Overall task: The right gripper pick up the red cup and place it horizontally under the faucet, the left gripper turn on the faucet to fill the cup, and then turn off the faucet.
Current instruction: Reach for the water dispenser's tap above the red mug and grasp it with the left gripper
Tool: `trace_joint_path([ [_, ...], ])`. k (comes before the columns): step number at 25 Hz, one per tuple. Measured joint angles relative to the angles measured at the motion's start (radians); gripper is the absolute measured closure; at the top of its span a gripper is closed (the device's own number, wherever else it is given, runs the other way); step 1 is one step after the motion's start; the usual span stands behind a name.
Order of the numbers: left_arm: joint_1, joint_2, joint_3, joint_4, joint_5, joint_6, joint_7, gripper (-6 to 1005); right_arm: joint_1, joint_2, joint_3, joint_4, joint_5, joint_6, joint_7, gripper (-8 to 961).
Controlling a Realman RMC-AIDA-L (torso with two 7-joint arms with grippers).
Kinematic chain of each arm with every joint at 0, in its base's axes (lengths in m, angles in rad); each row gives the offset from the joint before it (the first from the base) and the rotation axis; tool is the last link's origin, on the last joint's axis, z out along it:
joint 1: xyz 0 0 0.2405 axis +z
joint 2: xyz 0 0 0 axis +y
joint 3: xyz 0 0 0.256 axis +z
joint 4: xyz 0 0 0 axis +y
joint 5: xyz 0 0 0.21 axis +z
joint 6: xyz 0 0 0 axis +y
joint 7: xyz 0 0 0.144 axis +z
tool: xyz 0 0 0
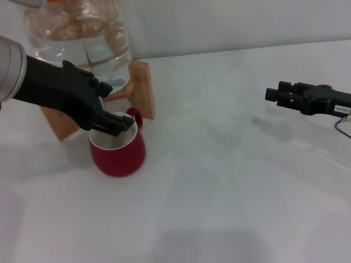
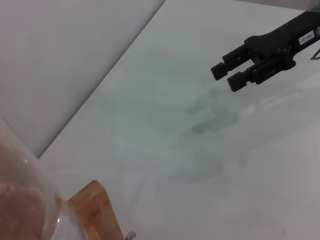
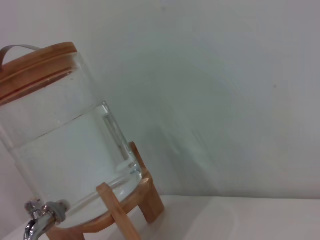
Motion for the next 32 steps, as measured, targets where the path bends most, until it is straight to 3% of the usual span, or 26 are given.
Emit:
trace_joint_path([
  [13,-0.011,0.001,0.004,-0.029,0.039,0.038,0.010,201,0.000,0.000,0.001,0.000,0.000,0.019,0.000,351],
  [21,-0.064,0.001,-0.003,-0.118,0.062,0.087,0.028,201,0.000,0.000,0.001,-0.001,0.000,0.022,0.004,351],
  [32,-0.129,0.004,-0.008,-0.152,0.089,0.106,0.039,201,0.000,-0.003,0.001,-0.002,0.000,0.022,0.011,351],
])
